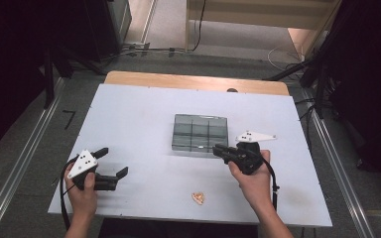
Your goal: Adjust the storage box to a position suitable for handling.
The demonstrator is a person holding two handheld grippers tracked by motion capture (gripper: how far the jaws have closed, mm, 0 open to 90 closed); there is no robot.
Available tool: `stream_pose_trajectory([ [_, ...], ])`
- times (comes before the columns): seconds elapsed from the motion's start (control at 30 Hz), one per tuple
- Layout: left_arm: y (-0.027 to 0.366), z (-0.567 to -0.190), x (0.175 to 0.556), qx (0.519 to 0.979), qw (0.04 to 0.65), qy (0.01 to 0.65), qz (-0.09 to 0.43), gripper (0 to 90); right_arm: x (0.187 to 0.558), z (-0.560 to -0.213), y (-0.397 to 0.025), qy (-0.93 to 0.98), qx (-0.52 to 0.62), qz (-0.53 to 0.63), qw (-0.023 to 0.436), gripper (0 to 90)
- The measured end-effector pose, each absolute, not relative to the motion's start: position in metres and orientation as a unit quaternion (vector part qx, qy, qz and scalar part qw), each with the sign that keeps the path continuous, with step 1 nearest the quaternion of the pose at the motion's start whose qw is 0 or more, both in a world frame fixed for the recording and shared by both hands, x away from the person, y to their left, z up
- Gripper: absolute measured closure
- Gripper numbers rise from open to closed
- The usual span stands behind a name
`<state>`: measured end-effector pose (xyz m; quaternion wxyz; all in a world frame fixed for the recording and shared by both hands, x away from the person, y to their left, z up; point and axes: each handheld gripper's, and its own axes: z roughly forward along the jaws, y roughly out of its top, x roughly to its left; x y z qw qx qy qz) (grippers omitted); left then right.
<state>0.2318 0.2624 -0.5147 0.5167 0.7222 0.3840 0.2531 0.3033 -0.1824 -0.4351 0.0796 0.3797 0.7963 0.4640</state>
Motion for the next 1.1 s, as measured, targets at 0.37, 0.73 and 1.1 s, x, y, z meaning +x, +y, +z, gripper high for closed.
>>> stream_pose_trajectory([
  [0.37,0.262,-0.515,0.232,0.722,0.516,0.385,0.253,0.0,0.337,-0.424,-0.166,0.802,0.382,0.453,0.08,88.0],
  [0.73,0.263,-0.515,0.232,0.723,0.517,0.384,0.251,0.0,0.374,-0.42,-0.148,0.811,0.39,0.428,0.084,88.2],
  [1.1,0.263,-0.515,0.232,0.722,0.519,0.384,0.25,0.0,0.413,-0.42,-0.133,0.822,0.4,0.391,0.105,88.3],
])
